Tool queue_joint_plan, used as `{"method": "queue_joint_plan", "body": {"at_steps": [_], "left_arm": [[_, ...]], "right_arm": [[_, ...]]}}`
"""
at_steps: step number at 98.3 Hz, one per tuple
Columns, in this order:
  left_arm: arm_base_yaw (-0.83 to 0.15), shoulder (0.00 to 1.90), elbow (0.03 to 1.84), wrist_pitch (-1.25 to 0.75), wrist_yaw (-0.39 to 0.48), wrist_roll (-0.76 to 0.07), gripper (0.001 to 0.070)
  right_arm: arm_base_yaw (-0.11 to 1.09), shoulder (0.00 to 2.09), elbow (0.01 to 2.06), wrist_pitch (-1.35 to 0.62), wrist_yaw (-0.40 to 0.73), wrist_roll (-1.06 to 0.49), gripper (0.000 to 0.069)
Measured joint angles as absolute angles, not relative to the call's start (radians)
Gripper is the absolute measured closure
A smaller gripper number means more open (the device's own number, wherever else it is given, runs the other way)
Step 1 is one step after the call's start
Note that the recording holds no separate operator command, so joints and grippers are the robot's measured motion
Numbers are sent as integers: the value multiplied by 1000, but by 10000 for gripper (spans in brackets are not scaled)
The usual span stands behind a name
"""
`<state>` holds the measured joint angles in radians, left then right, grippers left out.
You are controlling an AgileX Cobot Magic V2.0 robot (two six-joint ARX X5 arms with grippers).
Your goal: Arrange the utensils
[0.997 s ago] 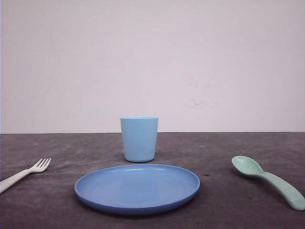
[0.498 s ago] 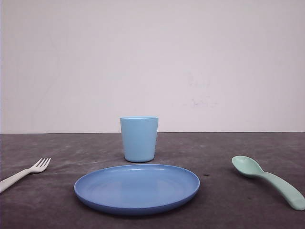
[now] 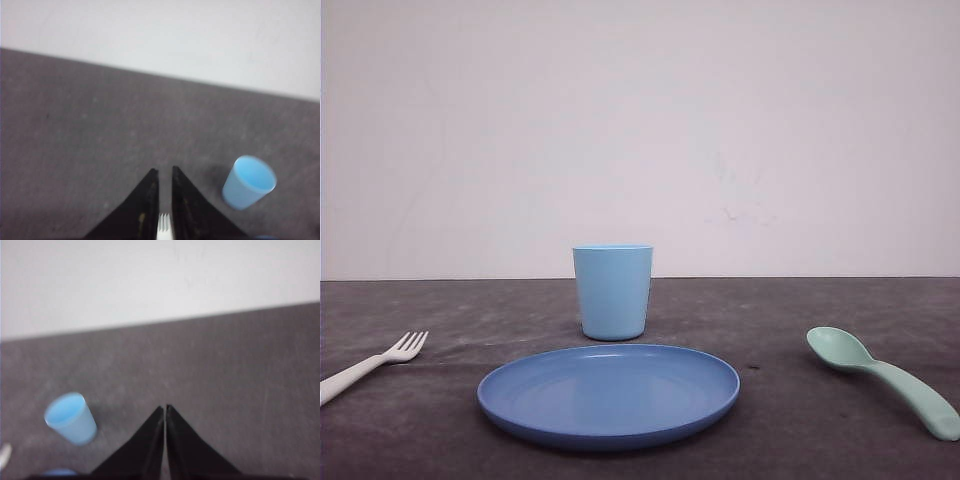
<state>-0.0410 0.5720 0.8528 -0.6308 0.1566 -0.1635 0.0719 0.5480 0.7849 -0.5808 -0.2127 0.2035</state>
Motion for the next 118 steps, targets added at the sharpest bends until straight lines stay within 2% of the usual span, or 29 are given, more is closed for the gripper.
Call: {"method": "queue_joint_plan", "body": {"at_steps": [12, 35, 68, 74, 80, 90, 96, 105, 118], "left_arm": [[-75, 697, 854, -661, 151, -120, 687], [-128, 858, 852, -705, 30, -86, 687], [-130, 903, 852, -705, 25, -70, 685], [-130, 903, 852, -705, 25, -70, 671], [-130, 903, 852, -705, 25, -71, 614], [-130, 903, 852, -708, 26, -73, 415], [-130, 903, 852, -709, 26, -79, 300], [-130, 903, 852, -715, 35, -88, 198], [-146, 907, 852, -714, 76, -122, 162]], "right_arm": [[94, 680, 785, -608, -208, 168, 682], [126, 897, 785, -636, -131, 130, 682], [130, 1003, 785, -642, -125, 108, 669], [131, 1003, 785, -642, -125, 105, 590], [131, 1003, 785, -645, -126, 104, 458], [131, 1003, 785, -654, -126, 104, 225], [131, 1003, 785, -655, -126, 102, 130], [131, 1003, 785, -655, -128, 101, 61], [131, 1003, 785, -655, -130, 101, 36]]}}
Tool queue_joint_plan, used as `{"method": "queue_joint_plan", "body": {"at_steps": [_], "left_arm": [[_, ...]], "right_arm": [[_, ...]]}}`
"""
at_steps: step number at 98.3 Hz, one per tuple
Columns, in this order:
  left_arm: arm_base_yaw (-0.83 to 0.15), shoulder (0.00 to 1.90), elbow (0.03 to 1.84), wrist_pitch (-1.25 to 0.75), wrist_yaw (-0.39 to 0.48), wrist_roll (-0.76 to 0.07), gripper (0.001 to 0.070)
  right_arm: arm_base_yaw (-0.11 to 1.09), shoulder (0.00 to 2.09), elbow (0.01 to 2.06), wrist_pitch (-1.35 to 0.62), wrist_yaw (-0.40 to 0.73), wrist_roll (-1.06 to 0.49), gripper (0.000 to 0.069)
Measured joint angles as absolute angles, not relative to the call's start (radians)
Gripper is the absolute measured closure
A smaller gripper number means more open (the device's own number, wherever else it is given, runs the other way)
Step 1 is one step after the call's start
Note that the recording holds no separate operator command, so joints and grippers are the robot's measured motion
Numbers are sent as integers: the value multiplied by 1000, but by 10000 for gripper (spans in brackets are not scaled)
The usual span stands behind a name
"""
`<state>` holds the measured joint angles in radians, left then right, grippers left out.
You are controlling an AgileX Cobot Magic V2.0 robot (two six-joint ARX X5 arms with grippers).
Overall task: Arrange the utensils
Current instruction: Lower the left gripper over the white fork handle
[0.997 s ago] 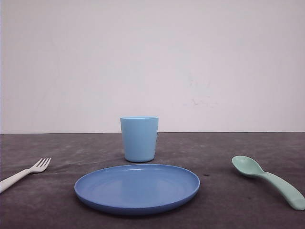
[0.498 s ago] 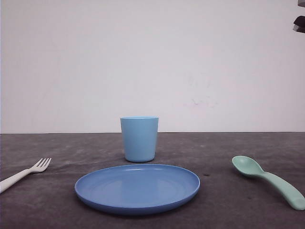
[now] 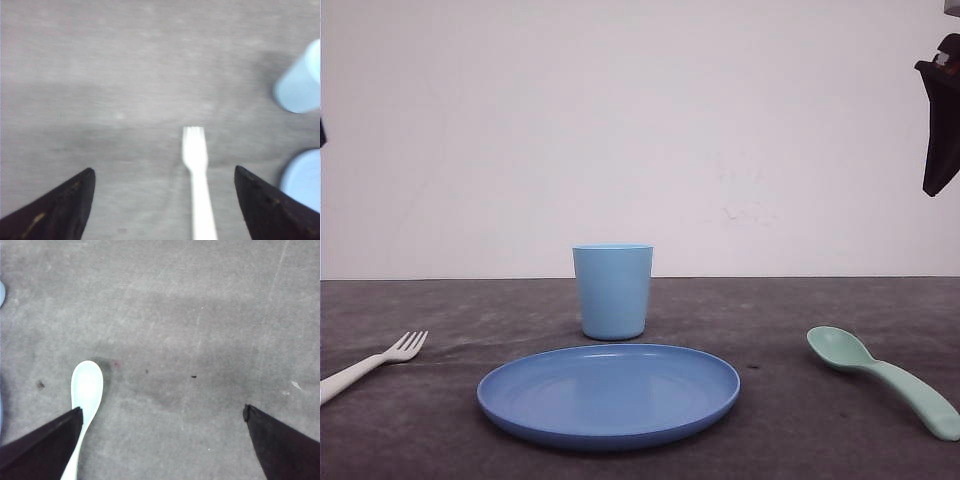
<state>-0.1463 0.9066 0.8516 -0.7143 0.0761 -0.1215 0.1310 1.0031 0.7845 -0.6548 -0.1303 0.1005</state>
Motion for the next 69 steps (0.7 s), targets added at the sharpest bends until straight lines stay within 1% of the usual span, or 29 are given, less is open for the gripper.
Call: {"method": "queue_joint_plan", "body": {"at_steps": [15, 28, 40, 62, 69], "left_arm": [[-208, 956, 852, -714, 82, -162, 158], [-287, 1031, 845, -713, 81, -200, 158], [-342, 1122, 842, -711, 73, -216, 158], [-388, 1284, 841, -656, 50, -242, 161], [-394, 1324, 841, -633, 49, -251, 183]], "right_arm": [[131, 1003, 785, -655, -130, 101, 33], [131, 1003, 785, -654, -130, 101, 33], [131, 1003, 785, -655, -130, 101, 33], [131, 1003, 785, -655, -130, 101, 33], [131, 1003, 785, -655, -130, 101, 33]]}}
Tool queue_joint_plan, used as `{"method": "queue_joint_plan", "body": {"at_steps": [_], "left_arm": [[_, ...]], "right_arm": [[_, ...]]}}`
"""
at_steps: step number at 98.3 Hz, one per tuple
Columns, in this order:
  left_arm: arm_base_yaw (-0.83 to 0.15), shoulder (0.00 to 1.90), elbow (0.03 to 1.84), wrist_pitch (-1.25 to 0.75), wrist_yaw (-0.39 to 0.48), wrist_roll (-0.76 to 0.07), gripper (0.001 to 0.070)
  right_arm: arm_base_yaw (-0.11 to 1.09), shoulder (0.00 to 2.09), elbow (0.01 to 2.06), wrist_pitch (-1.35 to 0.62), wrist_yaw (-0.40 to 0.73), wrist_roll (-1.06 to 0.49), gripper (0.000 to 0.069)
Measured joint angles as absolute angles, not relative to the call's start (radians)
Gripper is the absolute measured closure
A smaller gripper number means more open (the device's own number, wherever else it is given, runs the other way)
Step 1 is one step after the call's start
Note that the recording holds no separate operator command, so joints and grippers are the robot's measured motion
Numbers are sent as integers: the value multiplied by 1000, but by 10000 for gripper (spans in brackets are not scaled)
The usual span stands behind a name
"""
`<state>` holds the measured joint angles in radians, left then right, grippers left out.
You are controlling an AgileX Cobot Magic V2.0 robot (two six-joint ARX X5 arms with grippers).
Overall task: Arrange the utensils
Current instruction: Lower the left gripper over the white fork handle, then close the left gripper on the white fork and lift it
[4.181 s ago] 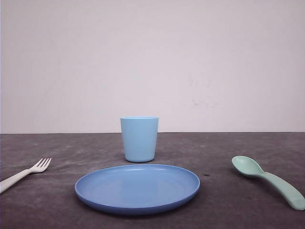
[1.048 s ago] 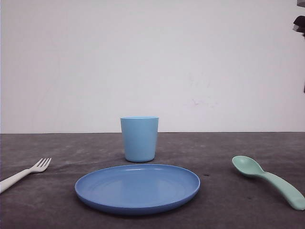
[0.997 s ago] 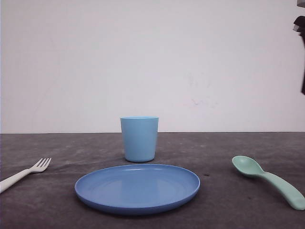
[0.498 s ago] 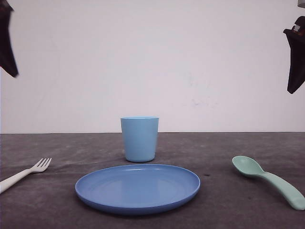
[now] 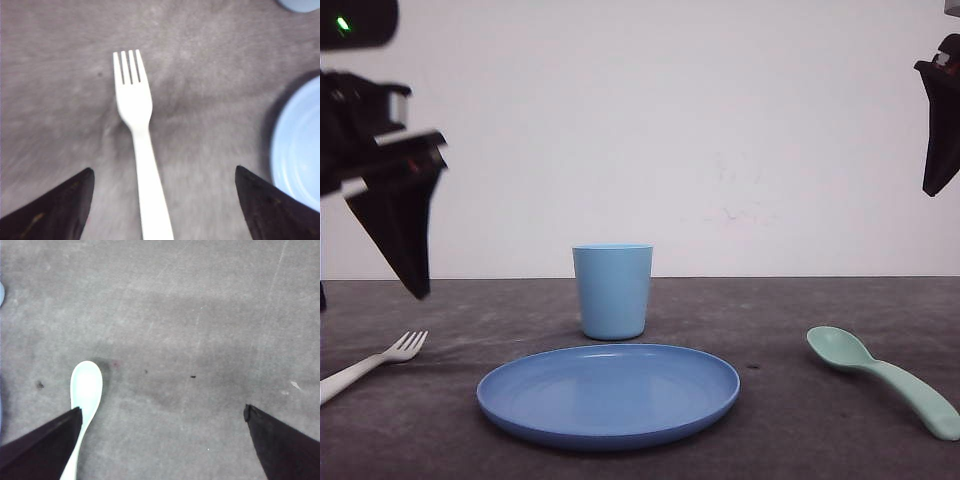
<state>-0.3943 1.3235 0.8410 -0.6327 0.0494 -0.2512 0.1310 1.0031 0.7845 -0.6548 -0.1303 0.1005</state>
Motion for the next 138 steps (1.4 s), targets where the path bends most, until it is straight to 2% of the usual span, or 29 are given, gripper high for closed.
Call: {"method": "queue_joint_plan", "body": {"at_steps": [13, 52, 63, 77, 84, 101, 116, 138], "left_arm": [[-407, 1385, 841, -601, 47, -256, 237], [-415, 1492, 841, -574, -3, -266, 253], [-416, 1499, 841, -566, -9, -266, 323], [-416, 1499, 841, -562, -11, -266, 478], [-416, 1501, 841, -562, -27, -266, 528], [-416, 1511, 841, -561, -38, -266, 566], [-417, 1512, 841, -555, -51, -266, 662], [-418, 1511, 842, -553, -52, -266, 666]], "right_arm": [[131, 1003, 785, -655, -130, 101, 33], [131, 1003, 785, -665, -130, 100, 33], [131, 1003, 785, -665, -130, 100, 33], [131, 1003, 785, -665, -130, 99, 33], [131, 1003, 785, -665, -130, 99, 33], [131, 1003, 785, -665, -130, 93, 33], [131, 1003, 785, -665, -130, 93, 33], [131, 1003, 785, -665, -130, 93, 33]]}}
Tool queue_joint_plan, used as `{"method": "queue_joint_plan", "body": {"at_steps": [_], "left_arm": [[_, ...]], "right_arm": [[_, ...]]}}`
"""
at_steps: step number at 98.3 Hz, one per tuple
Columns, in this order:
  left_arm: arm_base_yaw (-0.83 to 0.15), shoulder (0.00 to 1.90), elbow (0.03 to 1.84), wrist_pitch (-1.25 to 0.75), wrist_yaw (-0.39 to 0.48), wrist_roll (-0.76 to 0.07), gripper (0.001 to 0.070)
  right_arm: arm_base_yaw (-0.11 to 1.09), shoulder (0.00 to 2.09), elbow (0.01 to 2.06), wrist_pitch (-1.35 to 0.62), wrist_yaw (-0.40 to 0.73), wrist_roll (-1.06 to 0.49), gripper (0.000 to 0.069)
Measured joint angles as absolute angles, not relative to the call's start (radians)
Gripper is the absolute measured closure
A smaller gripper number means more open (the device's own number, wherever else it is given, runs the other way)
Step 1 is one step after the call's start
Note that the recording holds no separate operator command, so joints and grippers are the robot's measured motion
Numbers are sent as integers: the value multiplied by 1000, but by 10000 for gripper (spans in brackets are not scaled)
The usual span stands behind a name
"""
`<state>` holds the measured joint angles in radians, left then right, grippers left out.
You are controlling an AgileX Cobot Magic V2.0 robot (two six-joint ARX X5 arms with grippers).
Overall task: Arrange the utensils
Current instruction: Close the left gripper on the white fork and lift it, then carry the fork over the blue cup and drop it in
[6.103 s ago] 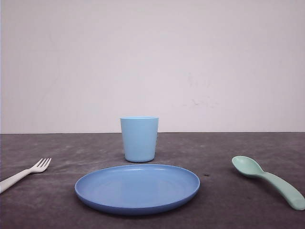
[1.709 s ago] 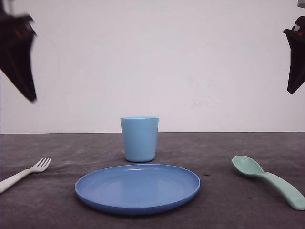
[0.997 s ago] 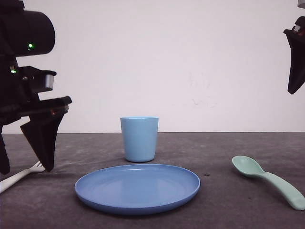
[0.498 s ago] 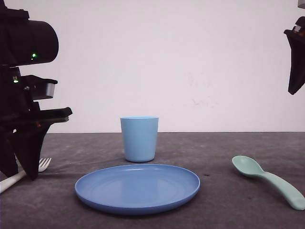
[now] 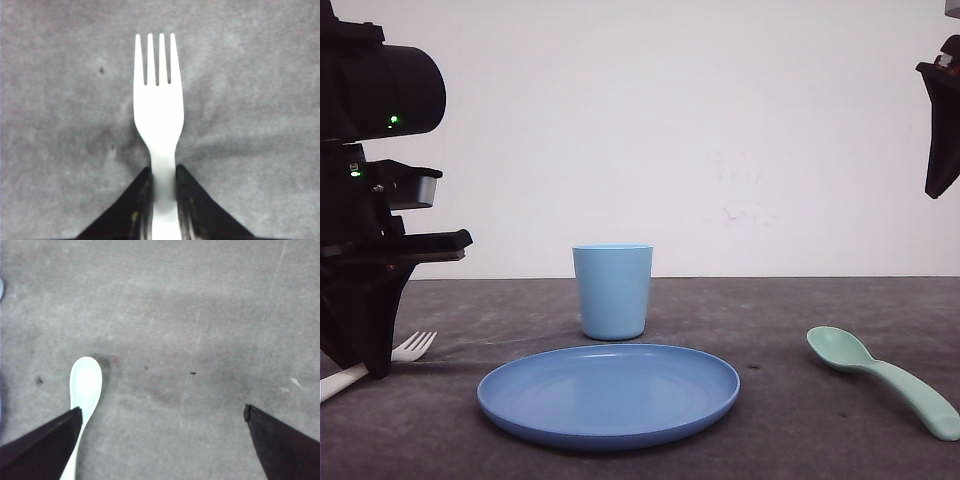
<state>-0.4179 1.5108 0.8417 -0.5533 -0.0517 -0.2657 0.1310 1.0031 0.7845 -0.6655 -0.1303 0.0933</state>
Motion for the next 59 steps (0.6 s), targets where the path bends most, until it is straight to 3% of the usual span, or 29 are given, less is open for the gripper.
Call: {"method": "queue_joint_plan", "body": {"at_steps": [32, 59], "left_arm": [[-455, 1392, 942, -509, -19, -249, 666], [-477, 1306, 1028, -238, 3, -193, 666]], "right_arm": [[131, 1003, 785, -666, -130, 93, 33], [131, 1003, 785, -665, -130, 93, 33]]}}
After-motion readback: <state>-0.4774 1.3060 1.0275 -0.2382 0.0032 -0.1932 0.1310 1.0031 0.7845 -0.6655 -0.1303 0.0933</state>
